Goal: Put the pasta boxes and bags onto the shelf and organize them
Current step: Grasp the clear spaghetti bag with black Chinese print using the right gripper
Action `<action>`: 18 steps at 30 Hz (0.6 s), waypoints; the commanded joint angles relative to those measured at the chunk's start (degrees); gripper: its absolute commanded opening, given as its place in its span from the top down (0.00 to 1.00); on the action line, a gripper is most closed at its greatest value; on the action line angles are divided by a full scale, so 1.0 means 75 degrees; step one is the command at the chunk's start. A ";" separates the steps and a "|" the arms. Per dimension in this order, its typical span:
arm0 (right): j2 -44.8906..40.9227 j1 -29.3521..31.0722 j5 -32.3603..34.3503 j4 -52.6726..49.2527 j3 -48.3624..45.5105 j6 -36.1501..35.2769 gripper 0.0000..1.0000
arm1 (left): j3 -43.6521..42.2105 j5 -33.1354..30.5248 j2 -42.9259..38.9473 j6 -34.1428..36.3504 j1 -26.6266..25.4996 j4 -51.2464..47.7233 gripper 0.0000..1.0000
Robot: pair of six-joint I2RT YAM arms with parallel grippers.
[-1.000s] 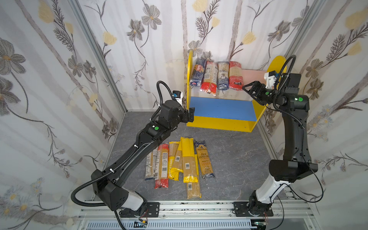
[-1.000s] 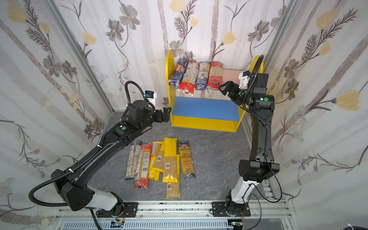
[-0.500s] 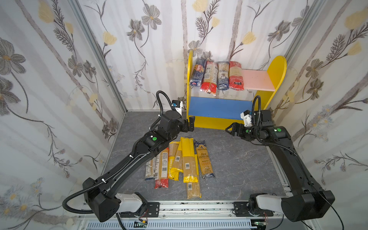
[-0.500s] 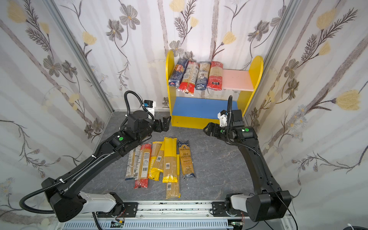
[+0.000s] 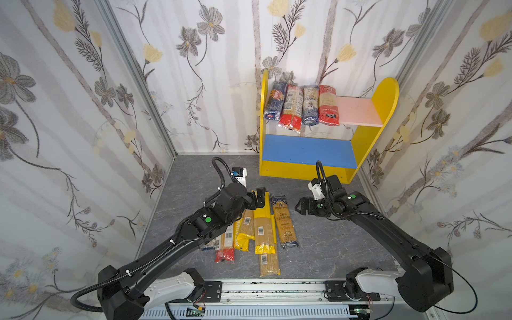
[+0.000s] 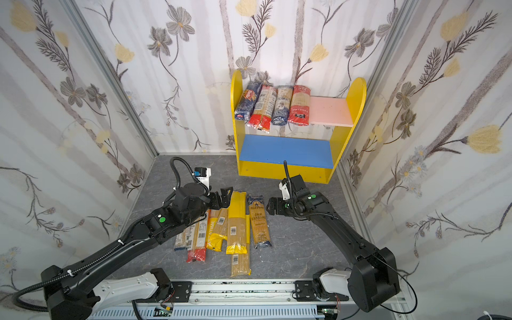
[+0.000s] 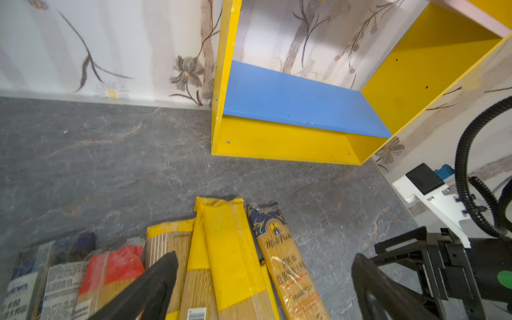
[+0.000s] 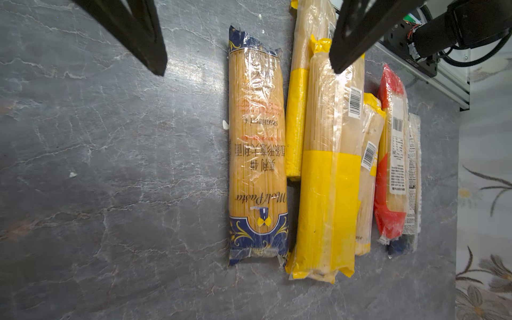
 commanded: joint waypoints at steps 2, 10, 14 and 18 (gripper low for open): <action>0.0395 0.0530 0.0678 0.0453 -0.0314 0.0064 0.08 | -0.0790 -0.0234 -0.0424 -0.1148 -0.0171 0.0079 0.00; 0.1013 0.1301 0.0844 0.1184 -0.1165 0.0341 0.09 | -0.1825 -0.0055 -0.0897 -0.1908 -0.0724 0.0067 0.00; 0.1397 0.1510 0.0808 0.1365 -0.1177 0.0463 0.09 | -0.2061 0.0006 -0.0959 -0.1978 -0.0838 0.0064 0.00; 0.1628 0.1726 0.0784 0.1481 -0.1155 0.0581 0.09 | -0.2149 0.0086 -0.0998 -0.1931 -0.0889 0.0065 0.00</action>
